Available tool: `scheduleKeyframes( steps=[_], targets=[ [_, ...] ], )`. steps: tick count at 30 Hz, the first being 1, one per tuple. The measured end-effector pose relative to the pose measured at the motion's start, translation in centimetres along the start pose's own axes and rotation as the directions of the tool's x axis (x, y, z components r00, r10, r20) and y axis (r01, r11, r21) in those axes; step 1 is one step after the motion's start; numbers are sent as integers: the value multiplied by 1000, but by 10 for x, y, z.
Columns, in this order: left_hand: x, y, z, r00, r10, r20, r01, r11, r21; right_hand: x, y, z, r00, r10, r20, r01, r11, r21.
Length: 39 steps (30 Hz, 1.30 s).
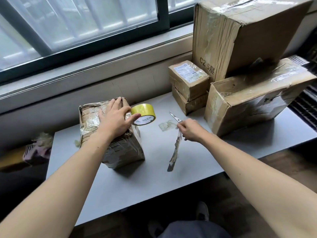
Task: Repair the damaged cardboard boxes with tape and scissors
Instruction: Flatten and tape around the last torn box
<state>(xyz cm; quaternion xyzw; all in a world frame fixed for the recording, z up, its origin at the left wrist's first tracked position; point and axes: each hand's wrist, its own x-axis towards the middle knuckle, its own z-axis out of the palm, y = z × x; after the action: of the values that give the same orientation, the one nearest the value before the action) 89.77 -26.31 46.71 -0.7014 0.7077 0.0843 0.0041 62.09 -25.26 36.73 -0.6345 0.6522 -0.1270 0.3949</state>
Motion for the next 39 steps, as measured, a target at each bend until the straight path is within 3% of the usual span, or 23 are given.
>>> scheduleKeyframes(
  steps=[7, 11, 17, 23, 28, 33, 39],
  targets=[
    [-1, -1, 0, 1000, 3, -10, -3, 1000, -21, 4, 8, 10, 973, 98, -209, -81, 993, 89],
    [1, -3, 2, 1000, 6, -12, -6, 1000, -18, 8, 9, 12, 977, 43, -207, -40, 999, 18],
    [1, -4, 3, 1000, 8, -16, -8, 1000, -13, 3, 7, 8, 972, 83, -219, -88, 996, -16],
    [-2, -2, -1, 1000, 10, -8, -10, 1000, -10, 7, -41, 8, 968, -90, -232, 144, 963, 229],
    [-5, -3, -3, 999, 24, 38, -25, 999, 27, 12, -120, 13, 938, -268, -218, 341, 820, 459],
    [-4, -8, -7, 996, 25, 84, -22, 999, -39, 36, -150, 9, 947, -320, -33, 318, 916, 242],
    [-1, -15, -9, 996, 1, 89, 10, 992, -124, 45, -181, -13, 877, -475, -77, 472, 880, -56]
  ],
)
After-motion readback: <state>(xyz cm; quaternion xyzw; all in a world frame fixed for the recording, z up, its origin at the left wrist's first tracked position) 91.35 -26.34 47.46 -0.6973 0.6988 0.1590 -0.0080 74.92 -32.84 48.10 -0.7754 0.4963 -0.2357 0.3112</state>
